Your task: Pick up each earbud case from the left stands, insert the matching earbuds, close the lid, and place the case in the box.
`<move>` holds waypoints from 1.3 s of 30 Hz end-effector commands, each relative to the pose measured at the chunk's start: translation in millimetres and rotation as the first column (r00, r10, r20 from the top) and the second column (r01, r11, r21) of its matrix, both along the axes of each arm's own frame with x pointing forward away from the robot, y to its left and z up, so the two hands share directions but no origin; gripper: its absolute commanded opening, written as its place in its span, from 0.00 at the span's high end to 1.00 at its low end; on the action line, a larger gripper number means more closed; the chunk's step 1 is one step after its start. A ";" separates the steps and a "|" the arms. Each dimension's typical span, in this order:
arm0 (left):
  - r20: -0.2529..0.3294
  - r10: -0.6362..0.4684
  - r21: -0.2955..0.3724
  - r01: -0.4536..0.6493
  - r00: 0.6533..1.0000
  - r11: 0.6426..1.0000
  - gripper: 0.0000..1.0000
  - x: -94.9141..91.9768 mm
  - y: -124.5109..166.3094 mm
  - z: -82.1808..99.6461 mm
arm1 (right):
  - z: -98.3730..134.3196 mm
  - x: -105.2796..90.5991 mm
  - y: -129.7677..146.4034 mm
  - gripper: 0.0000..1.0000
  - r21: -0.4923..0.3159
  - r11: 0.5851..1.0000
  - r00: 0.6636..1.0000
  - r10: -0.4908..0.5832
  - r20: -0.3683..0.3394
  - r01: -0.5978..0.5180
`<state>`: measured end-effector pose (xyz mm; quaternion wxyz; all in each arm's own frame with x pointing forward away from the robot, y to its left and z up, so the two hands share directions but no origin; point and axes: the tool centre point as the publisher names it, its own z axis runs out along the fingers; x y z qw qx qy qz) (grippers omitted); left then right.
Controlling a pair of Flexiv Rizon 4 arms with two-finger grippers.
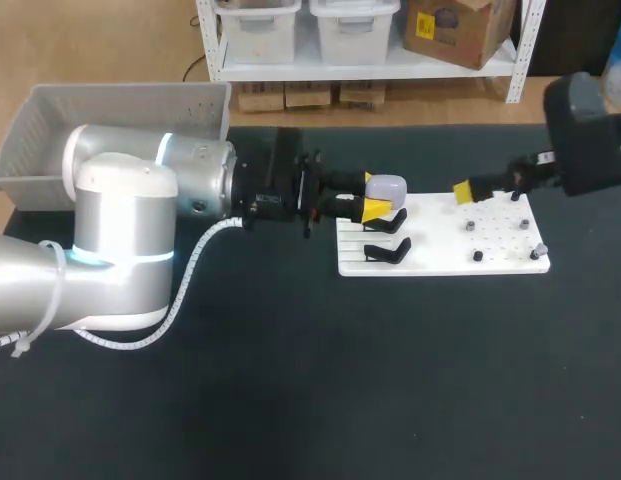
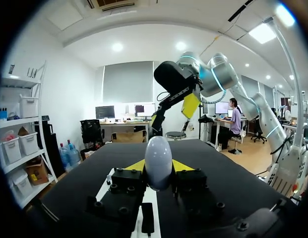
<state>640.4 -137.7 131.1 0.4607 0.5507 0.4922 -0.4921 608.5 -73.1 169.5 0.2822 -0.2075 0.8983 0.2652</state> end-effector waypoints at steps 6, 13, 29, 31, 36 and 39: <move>0.002 0.005 -0.003 -0.005 1.000 1.000 1.00 -1.3 0.2 -0.6 | -8.6 1.3 41.0 0.00 0.006 1.000 0.999 0.028 -0.047 -0.027; 0.002 0.005 -0.003 -0.005 1.000 1.000 1.00 -1.3 0.2 -0.6 | -20.5 7.0 53.6 0.00 0.007 0.999 0.996 0.046 -0.080 -0.045; 0.002 0.005 -0.003 -0.005 1.000 1.000 1.00 -1.3 0.2 -0.6 | -32.7 21.9 72.0 0.00 0.026 0.997 0.991 0.075 -0.110 -0.072; 0.002 0.005 -0.003 -0.005 1.000 1.000 1.00 -1.3 0.2 -0.6 | -34.5 23.2 72.5 0.00 0.025 0.998 0.992 0.067 -0.111 -0.065; 0.002 0.005 -0.003 -0.005 1.000 1.000 1.00 -1.3 0.2 -0.6 | -38.0 26.4 73.7 0.00 0.035 0.999 0.992 0.045 -0.118 -0.041; 0.002 0.005 -0.003 -0.005 1.000 1.000 1.00 -1.3 0.2 -0.6 | -38.6 29.0 74.1 0.00 0.036 0.999 0.993 0.027 -0.113 -0.024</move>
